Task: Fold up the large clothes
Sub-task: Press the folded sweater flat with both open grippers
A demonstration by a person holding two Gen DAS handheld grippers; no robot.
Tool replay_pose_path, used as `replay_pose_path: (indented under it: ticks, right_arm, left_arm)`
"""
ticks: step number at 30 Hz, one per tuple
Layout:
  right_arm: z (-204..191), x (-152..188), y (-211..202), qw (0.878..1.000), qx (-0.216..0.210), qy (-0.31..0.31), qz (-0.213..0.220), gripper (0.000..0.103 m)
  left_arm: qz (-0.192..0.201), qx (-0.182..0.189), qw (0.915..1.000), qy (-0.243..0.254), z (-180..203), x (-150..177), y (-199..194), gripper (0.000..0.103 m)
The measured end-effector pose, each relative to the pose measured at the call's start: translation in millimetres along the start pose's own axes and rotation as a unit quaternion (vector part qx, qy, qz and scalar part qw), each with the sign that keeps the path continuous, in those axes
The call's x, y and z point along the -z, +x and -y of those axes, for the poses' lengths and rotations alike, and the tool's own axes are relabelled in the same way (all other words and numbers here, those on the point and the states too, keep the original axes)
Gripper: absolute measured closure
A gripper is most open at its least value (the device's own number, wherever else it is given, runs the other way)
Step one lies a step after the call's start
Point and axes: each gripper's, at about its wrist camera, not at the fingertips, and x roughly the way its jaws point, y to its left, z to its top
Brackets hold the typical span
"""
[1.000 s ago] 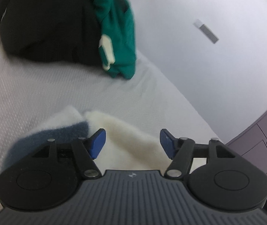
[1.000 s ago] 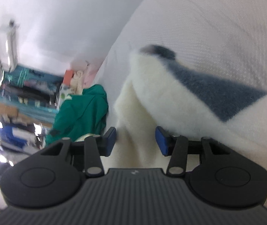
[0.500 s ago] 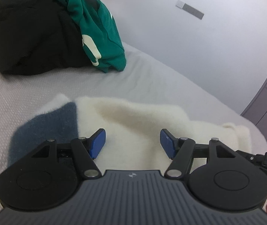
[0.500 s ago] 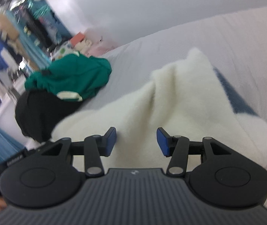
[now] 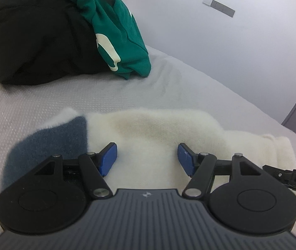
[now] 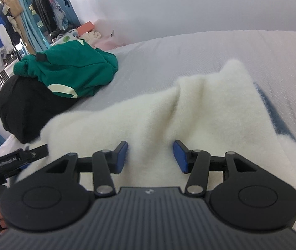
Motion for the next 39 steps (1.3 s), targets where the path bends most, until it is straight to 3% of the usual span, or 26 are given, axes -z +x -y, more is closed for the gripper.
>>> replay_pose_path:
  ticks: [5, 14, 19, 24, 27, 30, 31, 35, 39]
  right_arm:
    - [-3.4, 5.6, 0.6, 1.000, 0.012, -0.022, 0.011, 0.051]
    - [-11.8, 10.8, -25.5, 0.999, 0.028, 0.001, 0.033, 0.051]
    - [-13.0, 20.7, -55.2, 0.998, -0.008, 0.059, 0.025, 0.048]
    - [-13.3, 37.5, -75.9, 0.991, -0.059, 0.119, -0.002, 0.046]
    - [-10.5, 49.2, -74.0, 0.982, -0.088, 0.162, -0.029, 0.035]
    - [-3.1, 58.3, -68.3, 0.971, -0.100, 0.214, -0.048, 0.031]
    - [0.1, 61.0, -66.7, 0.966, -0.103, 0.232, -0.051, 0.020]
    - [15.5, 69.5, -54.2, 0.942, -0.113, 0.310, -0.067, 0.016]
    - [29.8, 81.3, -39.8, 0.911, -0.123, 0.386, -0.079, 0.013]
  left_arm:
    - [0.005, -0.004, 1.0000, 0.006, 2.8, 2.0, -4.9, 0.033]
    - [0.006, 0.011, 0.9999, -0.005, 3.4, 3.2, -40.3, 0.033]
    - [0.005, 0.034, 0.9992, -0.018, 5.5, 16.8, -75.5, 0.033]
    - [-0.020, 0.072, 0.9941, -0.079, 0.4, 31.7, -98.5, 0.033]
    - [-0.033, 0.075, 0.9911, -0.104, -1.1, 42.2, -104.7, 0.031]
    - [-0.049, 0.075, 0.9862, -0.139, -8.2, 54.2, -106.9, 0.019]
    - [-0.056, 0.075, 0.9832, -0.156, -12.5, 58.8, -106.2, 0.018]
    - [-0.092, 0.087, 0.9657, -0.227, -29.5, 71.7, -96.3, 0.018]
    - [-0.101, 0.097, 0.9495, -0.281, -43.5, 79.4, -84.8, 0.016]
